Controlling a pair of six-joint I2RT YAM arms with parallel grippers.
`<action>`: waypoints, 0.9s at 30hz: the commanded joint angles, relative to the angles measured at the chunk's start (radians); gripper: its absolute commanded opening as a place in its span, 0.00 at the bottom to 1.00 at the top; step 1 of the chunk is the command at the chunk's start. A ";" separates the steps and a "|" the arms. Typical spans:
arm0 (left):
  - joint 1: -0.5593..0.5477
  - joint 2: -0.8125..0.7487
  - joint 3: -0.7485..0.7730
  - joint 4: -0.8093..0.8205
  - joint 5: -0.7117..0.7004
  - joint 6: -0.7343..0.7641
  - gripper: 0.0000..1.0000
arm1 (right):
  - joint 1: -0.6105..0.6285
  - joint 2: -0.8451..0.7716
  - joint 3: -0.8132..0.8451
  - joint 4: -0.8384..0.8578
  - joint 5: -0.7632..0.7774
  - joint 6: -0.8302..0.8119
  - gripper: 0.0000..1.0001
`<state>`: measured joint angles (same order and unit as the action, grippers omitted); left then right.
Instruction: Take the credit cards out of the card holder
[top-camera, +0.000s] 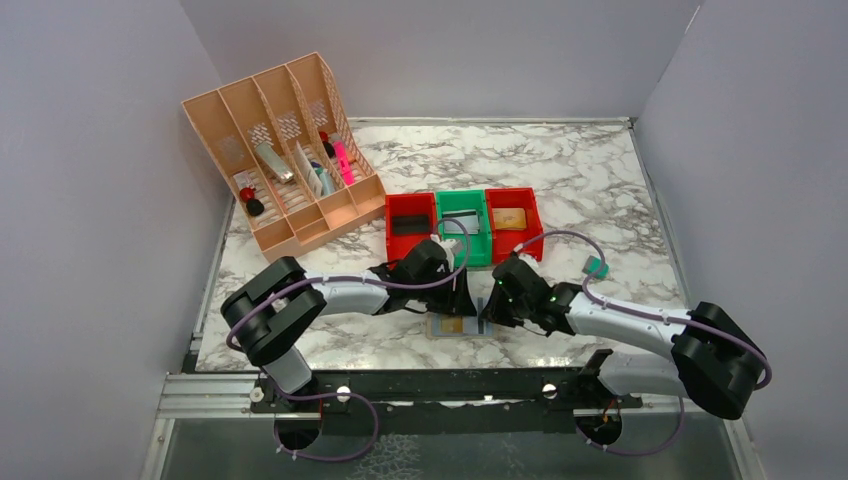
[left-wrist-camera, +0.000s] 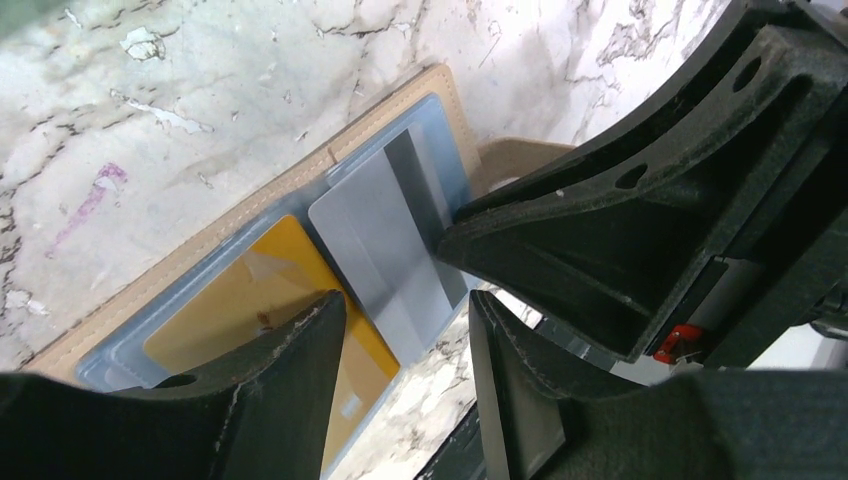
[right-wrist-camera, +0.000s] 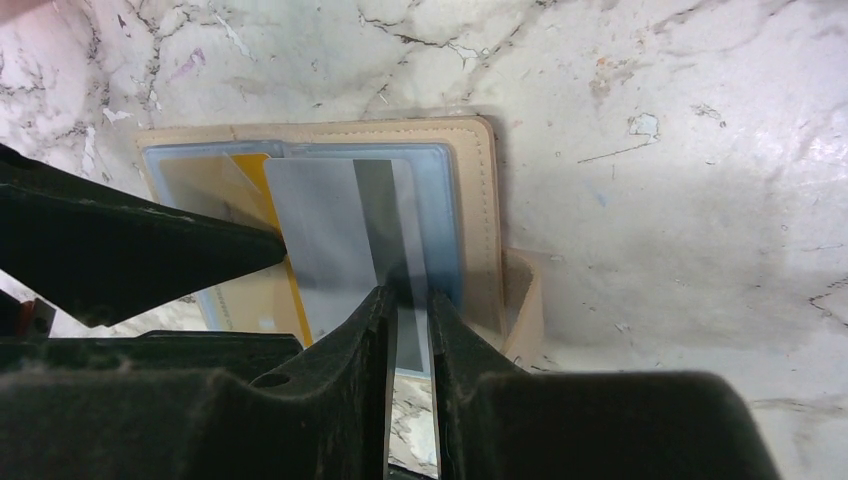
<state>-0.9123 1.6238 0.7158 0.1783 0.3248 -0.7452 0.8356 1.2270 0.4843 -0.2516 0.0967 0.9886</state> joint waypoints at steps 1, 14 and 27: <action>-0.009 0.050 -0.016 -0.011 -0.050 -0.021 0.53 | -0.004 0.061 -0.077 -0.033 0.031 0.019 0.23; -0.009 0.121 -0.110 0.115 -0.075 -0.117 0.51 | -0.006 0.098 -0.122 0.054 -0.024 0.052 0.23; -0.010 0.062 -0.113 0.120 -0.085 -0.120 0.12 | -0.008 0.100 -0.129 0.053 -0.013 0.065 0.23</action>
<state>-0.9115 1.6783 0.6258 0.3893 0.2596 -0.8902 0.8227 1.2179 0.4366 -0.1822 0.0662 1.0401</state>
